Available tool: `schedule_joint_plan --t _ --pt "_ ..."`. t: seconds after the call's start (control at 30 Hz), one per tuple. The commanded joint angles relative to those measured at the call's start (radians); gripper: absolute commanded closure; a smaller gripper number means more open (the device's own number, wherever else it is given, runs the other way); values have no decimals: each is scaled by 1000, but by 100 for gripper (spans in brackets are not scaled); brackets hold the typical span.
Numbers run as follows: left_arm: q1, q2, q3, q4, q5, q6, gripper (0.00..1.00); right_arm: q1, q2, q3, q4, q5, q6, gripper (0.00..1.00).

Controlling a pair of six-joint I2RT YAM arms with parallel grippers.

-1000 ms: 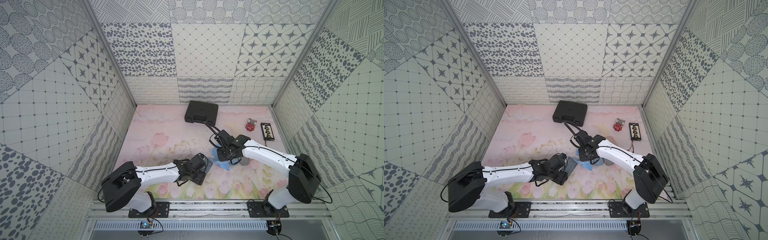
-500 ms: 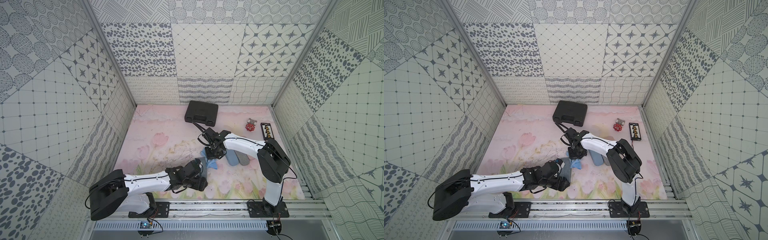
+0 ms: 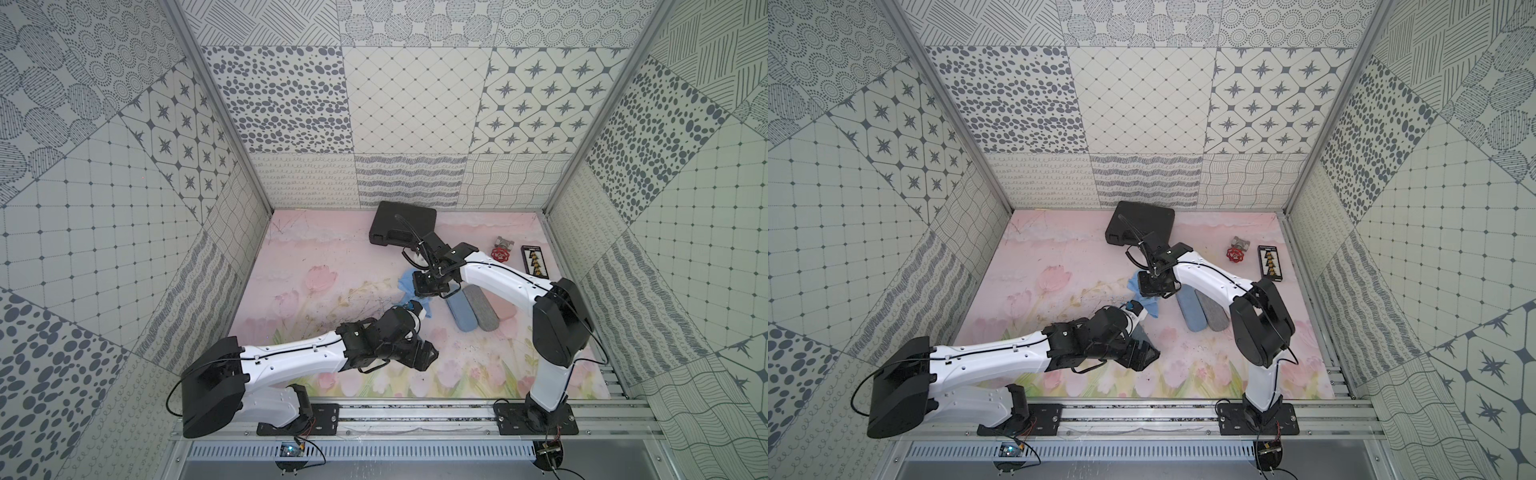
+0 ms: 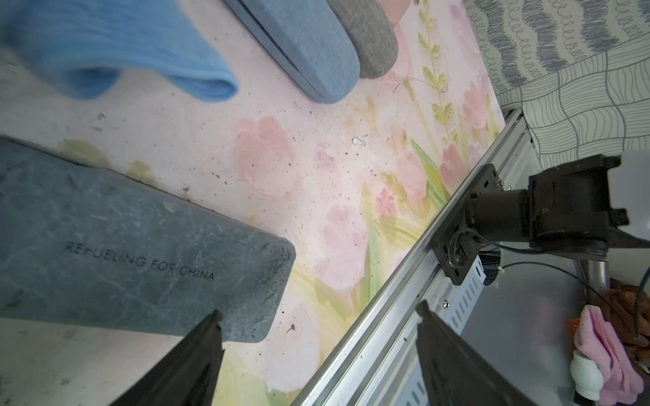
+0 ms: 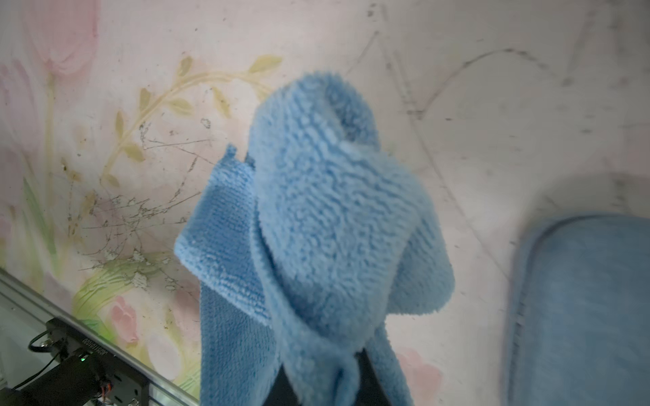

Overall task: Wipe the eyeglass case
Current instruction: Wipe the dirt from the eyeglass case.

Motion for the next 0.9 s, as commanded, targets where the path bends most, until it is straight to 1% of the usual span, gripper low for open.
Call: schedule_joint_plan --t 0.0,0.03,0.07,0.13,0.17,0.27,0.37,0.4,0.47,0.57,0.63,0.7,0.77,0.87 --pt "87 -21 59 -251 -100 218 5 17 -148 -134 -82 69 55 100" --pt "111 -21 67 -252 -125 233 1 29 -187 -197 -90 75 90 100" --pt "132 -19 72 -252 -143 245 1 42 -224 -257 -97 81 121 100" --pt "189 -2 85 -227 -142 261 1 73 -316 -377 -123 81 189 100" --pt "217 11 90 -211 -128 258 1 91 -353 -426 -137 74 214 100" --pt "287 77 117 -153 -33 275 1 179 -451 -532 -186 25 271 100" --pt "326 178 166 -138 41 308 1 288 -454 -575 -199 -48 313 100" --pt "335 215 187 -139 58 319 4 320 -439 -586 -174 -72 326 100" --pt "350 274 208 -121 88 326 10 349 -400 -604 -94 -95 345 100" --pt "379 335 199 -62 147 296 18 339 -303 -584 32 -102 336 100" --pt "399 346 170 -31 188 266 20 314 -230 -557 113 -122 328 100" --pt "407 328 129 5 217 245 22 274 -183 -541 180 -156 324 100" --pt "408 300 87 36 239 226 22 228 -162 -510 197 -155 307 100" --pt "407 261 32 72 266 191 23 145 -145 -446 167 -127 243 100"
